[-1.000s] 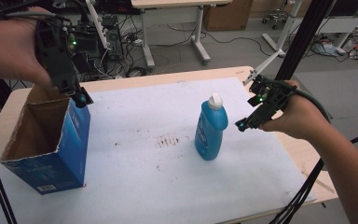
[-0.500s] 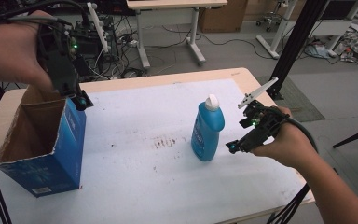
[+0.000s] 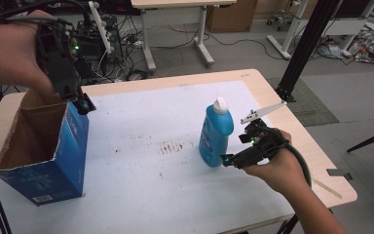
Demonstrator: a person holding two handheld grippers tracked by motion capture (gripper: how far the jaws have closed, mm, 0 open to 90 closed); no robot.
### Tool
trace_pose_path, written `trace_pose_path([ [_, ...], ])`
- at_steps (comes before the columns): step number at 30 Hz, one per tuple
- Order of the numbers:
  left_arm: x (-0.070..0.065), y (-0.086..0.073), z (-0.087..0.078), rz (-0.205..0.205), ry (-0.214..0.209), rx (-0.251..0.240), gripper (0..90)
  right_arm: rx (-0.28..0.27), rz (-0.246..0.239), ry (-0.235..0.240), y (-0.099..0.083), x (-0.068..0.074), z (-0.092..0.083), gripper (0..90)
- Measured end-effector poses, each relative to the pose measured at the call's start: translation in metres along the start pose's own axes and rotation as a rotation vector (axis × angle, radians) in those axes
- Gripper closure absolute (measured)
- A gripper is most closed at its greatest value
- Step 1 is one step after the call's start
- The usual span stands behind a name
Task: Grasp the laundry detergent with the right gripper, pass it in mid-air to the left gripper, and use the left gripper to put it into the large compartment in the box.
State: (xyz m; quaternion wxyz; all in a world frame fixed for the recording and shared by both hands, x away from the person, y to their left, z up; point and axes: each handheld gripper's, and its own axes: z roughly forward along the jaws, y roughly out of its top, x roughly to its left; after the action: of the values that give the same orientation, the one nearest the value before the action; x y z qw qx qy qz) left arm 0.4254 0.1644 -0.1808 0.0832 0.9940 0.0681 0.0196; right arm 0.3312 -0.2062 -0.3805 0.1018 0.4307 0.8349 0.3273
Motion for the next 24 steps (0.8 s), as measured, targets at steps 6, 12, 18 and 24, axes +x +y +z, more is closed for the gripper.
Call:
trace_pose_path([
  [6,-0.002,0.002,0.000,0.006,0.000,0.002,2.5,-0.074,0.034,-0.001,-0.006,0.005,0.009,3.6],
  [12,-0.001,0.002,0.001,0.002,-0.001,0.006,2.5,-0.159,0.054,-0.030,-0.017,0.007,0.015,3.6],
  [18,0.000,0.003,0.002,0.003,-0.005,0.005,2.5,-0.221,0.066,-0.044,-0.021,0.011,0.021,3.6],
  [24,0.000,0.004,0.003,0.003,-0.007,0.008,2.5,-0.265,0.083,-0.066,-0.023,0.016,0.027,3.6],
])
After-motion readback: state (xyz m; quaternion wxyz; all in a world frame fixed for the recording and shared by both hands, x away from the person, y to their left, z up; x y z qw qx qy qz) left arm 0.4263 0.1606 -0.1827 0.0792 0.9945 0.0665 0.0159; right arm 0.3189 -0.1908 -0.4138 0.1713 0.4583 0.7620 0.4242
